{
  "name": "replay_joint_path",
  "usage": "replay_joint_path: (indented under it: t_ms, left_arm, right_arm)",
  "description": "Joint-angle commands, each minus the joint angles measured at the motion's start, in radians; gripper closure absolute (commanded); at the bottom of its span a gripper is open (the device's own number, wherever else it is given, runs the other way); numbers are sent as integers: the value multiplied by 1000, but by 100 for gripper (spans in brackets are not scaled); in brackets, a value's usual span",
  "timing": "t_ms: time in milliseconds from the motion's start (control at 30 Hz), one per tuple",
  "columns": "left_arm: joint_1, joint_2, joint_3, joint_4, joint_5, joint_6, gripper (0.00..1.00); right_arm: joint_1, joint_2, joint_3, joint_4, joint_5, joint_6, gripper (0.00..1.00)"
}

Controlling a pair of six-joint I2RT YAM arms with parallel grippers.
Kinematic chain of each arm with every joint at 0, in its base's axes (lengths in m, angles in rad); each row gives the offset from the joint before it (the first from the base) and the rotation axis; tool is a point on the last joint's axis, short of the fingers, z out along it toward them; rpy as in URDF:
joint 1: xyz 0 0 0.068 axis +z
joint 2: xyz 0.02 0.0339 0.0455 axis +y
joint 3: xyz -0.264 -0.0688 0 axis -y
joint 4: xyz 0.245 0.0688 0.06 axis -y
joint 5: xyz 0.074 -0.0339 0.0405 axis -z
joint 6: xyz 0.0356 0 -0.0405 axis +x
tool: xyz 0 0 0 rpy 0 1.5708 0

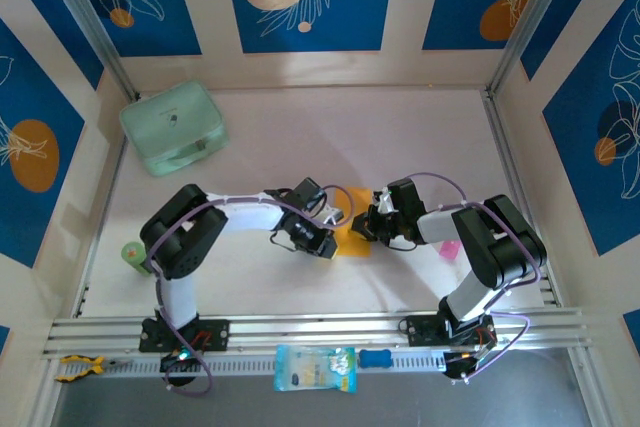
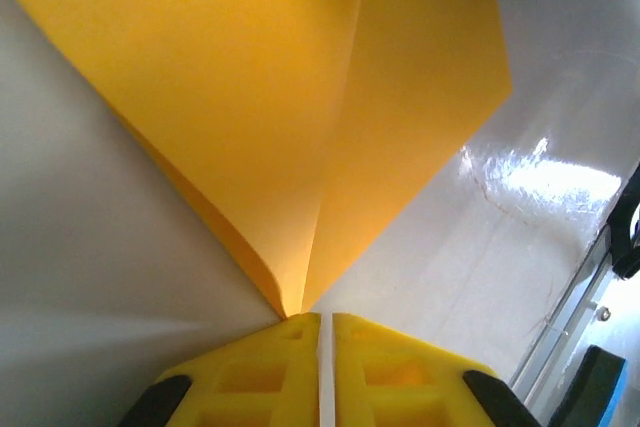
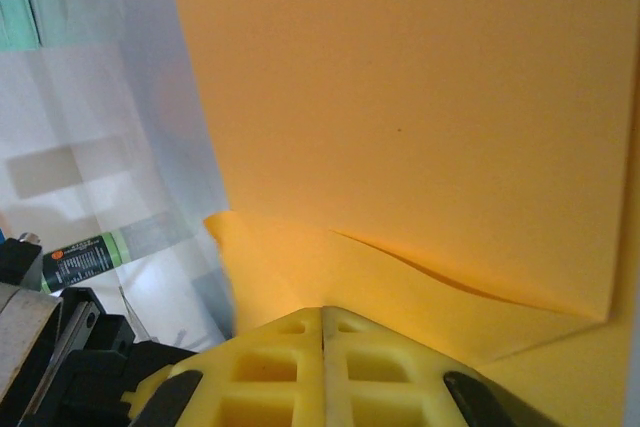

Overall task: Fold a paper plane with a square sheet of paper (pick it up from the middle)
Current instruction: Fold the triangle a second time at the center of the table.

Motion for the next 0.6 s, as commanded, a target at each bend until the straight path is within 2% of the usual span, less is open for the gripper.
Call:
replay_joint_path:
  t_ms: [0,100,233,367,567]
  left_arm:
    - [-3,-84,-13,-2,33,-19,90]
    - [5,-118,-12,66,41,-59,90]
    - [20,-58,22,162,83,-128,91]
    - [19,30,86,164,94,-128,91]
    - [22,106,132,140,29,-94,90]
  right_arm:
    - [2,13,-22,-66,34,9,98]
    - [4,16,-21,-64,33,11,98]
    - [5,14,-23,-65,33,14,98]
    - [5,15,-20,-64,32,14,98]
    - [10,13,-29,-56,33,20,98]
